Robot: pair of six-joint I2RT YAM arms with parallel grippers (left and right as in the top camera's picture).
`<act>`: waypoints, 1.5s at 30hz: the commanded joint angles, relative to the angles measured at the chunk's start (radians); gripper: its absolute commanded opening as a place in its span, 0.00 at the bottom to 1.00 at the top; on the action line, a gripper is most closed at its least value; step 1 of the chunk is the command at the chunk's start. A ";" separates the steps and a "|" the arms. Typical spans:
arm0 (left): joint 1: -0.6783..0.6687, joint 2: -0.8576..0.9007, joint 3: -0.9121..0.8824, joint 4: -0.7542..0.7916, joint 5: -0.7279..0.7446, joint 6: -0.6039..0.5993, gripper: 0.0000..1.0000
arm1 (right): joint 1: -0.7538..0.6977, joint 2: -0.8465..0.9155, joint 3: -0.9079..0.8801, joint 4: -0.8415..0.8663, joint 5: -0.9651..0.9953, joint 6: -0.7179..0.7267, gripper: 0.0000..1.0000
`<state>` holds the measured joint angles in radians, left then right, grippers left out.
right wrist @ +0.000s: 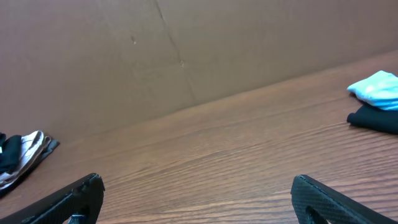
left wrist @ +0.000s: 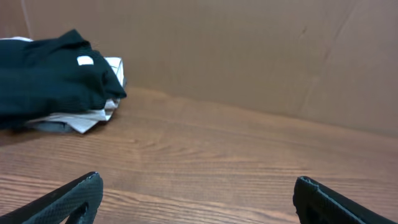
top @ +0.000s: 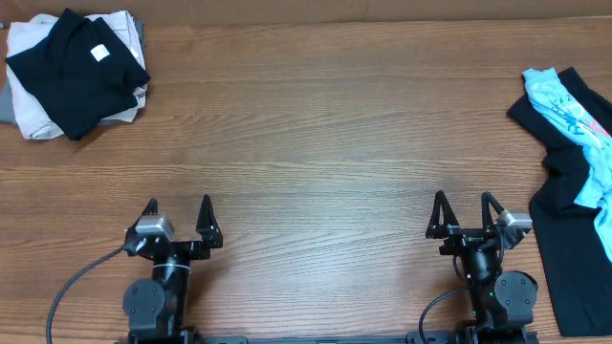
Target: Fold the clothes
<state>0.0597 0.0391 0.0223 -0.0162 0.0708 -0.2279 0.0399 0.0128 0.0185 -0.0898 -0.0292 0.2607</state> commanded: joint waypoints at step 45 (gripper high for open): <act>0.038 -0.035 -0.018 -0.056 -0.007 0.093 1.00 | 0.005 -0.010 -0.011 0.008 -0.002 -0.006 1.00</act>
<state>0.0925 0.0158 0.0116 -0.0746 0.0708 -0.1532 0.0399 0.0128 0.0185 -0.0891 -0.0292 0.2607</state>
